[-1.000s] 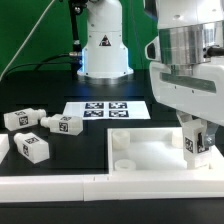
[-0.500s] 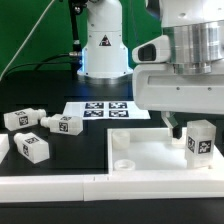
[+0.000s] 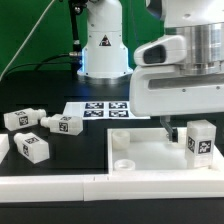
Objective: Assemble one leg
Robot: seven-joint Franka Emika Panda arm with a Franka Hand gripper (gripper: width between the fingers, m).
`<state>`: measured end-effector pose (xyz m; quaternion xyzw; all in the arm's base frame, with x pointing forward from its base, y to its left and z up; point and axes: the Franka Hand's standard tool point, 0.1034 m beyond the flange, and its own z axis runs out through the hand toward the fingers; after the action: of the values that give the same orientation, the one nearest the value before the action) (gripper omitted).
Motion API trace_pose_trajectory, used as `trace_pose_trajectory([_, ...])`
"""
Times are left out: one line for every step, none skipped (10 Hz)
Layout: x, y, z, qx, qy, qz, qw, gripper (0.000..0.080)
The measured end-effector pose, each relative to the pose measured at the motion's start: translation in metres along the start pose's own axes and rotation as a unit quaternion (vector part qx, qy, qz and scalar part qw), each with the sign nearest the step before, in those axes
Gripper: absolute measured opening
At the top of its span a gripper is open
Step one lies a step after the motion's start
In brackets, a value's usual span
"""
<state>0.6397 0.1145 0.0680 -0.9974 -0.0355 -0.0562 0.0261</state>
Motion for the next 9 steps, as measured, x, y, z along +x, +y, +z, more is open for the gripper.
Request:
trace_pose_trajectory([0.0014,-0.0014,-0.0002,0.000,0.004,-0.005,1.000,0.0649])
trace_pose_trajectory([0.0014,-0.0011,-0.0002,0.001,0.004,0.008,1.000,0.0649])
trace_pose_trajectory([0.0014,-0.0010,-0.0002,0.001,0.004,0.012,1.000,0.0526])
trace_pose_trajectory([0.0014,-0.0012,-0.0001,0.002,0.004,0.032,0.999,0.0390])
trace_pose_trajectory([0.0012,-0.0005,0.0000,0.003,0.004,0.080,0.997,0.0390])
trace_pose_trajectory([0.0014,-0.0003,-0.0001,0.002,0.004,0.117,0.993,0.0288])
trace_pose_trajectory([0.0016,0.0000,-0.0003,0.002,0.004,0.157,0.988,0.0288])
trace_pose_trajectory([0.0011,0.0008,0.0001,0.002,0.004,0.227,0.974,0.0288])
trace_pose_trajectory([0.0005,0.0019,0.0006,0.004,0.003,0.298,0.954,0.0288])
